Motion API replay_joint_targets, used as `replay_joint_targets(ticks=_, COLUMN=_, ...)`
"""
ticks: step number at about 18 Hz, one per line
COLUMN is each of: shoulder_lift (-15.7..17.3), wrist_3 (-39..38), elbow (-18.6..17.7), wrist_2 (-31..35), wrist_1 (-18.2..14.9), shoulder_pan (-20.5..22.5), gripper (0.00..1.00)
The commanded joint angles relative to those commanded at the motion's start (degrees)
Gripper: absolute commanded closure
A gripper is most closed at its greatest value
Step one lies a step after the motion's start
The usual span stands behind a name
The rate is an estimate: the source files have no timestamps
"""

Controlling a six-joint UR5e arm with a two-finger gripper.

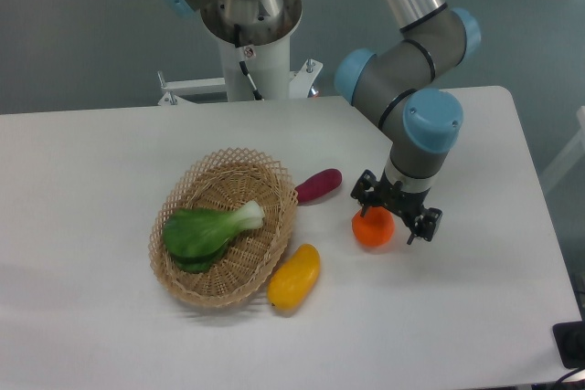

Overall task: Place the orange on the table
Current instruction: 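Set the orange on the table and open the gripper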

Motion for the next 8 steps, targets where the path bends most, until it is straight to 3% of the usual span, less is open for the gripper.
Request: replay_joint_targets(ticks=8, shoulder_lift=3.25, wrist_3=0.79, elbow=3.89, wrist_2=-0.18, wrist_1=-0.62, shoulder_pan=1.76, gripper=0.0)
